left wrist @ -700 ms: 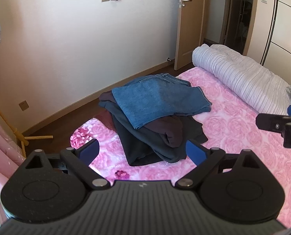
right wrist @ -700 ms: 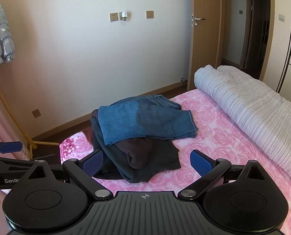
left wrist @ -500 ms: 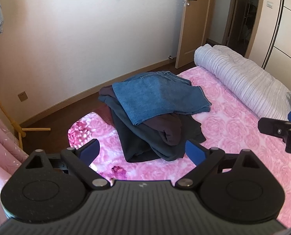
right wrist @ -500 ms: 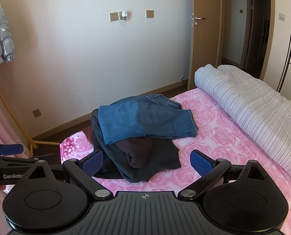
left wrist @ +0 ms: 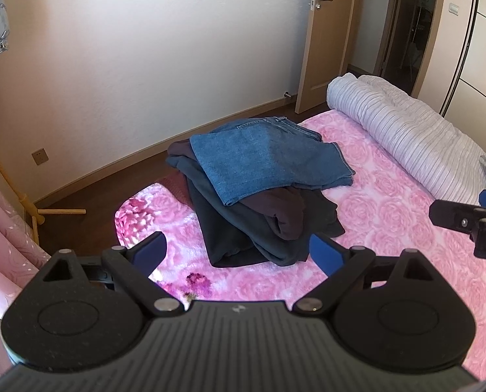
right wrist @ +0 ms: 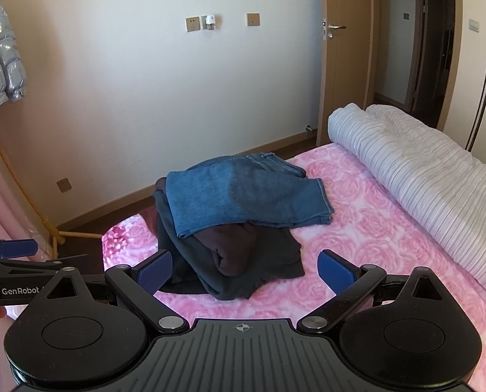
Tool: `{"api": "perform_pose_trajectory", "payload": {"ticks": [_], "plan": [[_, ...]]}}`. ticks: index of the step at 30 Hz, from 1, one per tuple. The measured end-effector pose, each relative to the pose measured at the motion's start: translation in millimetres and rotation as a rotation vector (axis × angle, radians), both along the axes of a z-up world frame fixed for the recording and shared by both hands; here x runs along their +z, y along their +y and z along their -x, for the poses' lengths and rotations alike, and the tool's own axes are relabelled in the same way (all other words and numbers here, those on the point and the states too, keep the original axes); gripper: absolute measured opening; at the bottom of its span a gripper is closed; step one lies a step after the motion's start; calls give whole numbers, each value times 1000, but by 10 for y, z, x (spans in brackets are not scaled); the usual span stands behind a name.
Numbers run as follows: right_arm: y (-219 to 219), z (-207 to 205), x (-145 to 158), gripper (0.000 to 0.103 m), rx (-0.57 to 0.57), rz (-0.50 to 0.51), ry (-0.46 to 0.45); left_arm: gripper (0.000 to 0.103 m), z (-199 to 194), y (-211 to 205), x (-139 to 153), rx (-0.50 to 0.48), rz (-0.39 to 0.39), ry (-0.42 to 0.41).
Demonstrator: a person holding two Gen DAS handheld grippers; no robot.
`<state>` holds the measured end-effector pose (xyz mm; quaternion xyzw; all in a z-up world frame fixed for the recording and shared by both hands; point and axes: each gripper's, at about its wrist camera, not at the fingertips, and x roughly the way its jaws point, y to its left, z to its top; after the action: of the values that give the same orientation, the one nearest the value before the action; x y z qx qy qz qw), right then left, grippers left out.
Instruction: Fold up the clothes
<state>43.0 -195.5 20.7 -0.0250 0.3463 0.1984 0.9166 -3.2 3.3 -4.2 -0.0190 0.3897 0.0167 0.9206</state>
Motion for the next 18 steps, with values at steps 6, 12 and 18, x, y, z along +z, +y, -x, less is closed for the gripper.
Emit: {"api": "perform_pose_trajectory", "payload": {"ticks": [6,12,18], "plan": [[-12,-17,2,99,18,-6,1,93,23,-12,-19,-1,4,2],[-28,-10,-10,99,25,-1,3,93,42,-36,-38,-1,4,3],[-49,-40,-18,99,25,-8,10,93,60,-79,-40,-3,6,5]]}}
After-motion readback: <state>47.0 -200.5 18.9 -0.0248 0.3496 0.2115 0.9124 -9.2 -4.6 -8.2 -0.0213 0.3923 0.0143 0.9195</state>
